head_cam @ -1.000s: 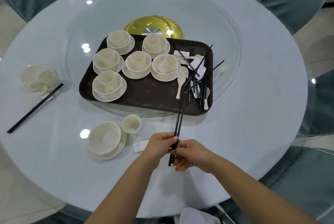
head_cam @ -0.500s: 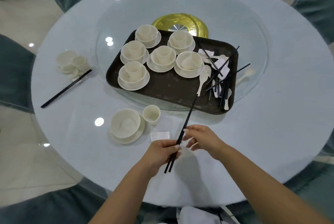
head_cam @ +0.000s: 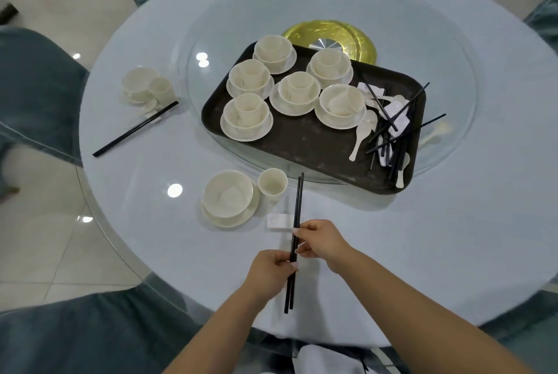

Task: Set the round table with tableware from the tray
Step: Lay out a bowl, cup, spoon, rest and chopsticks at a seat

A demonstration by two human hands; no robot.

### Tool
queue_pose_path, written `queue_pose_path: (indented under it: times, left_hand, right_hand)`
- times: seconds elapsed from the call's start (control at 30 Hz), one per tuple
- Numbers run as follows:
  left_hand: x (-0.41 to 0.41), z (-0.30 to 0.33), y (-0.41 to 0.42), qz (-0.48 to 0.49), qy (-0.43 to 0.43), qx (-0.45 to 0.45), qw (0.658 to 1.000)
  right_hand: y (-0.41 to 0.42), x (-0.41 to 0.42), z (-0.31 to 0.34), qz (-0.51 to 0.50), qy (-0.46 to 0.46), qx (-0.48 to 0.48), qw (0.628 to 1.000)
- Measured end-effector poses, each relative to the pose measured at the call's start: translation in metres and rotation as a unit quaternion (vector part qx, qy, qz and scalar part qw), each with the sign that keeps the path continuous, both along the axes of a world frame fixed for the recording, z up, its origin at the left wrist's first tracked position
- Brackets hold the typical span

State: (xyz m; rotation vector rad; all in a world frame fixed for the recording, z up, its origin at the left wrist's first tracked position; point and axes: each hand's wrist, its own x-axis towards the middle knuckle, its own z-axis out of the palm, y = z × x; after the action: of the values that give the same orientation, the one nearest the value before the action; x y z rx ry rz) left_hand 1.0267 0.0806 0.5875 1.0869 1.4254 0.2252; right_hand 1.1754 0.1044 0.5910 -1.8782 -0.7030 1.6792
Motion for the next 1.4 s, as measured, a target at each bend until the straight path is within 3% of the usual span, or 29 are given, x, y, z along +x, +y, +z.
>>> queue_pose_path:
  times: [0.57,1.17,1.4]
  left_hand:
    - [0.001,-0.029,0.000,-0.094,0.142,0.085,0.982]
    - [0.000,-0.041,0.001,-0.116,0.162,0.116,0.973]
    - [0.001,-0.043,0.002,-0.118,0.168,0.109,0.973]
  right_hand:
    - [0.004,-0.011,-0.023,0.017,-0.044,-0.045,0.998]
    - [0.001,-0.015,-0.031,-0.005,-0.046,-0.050,0.998]
    - [0.000,-0.016,-0.032,0.046,-0.098,-0.034,0.994]
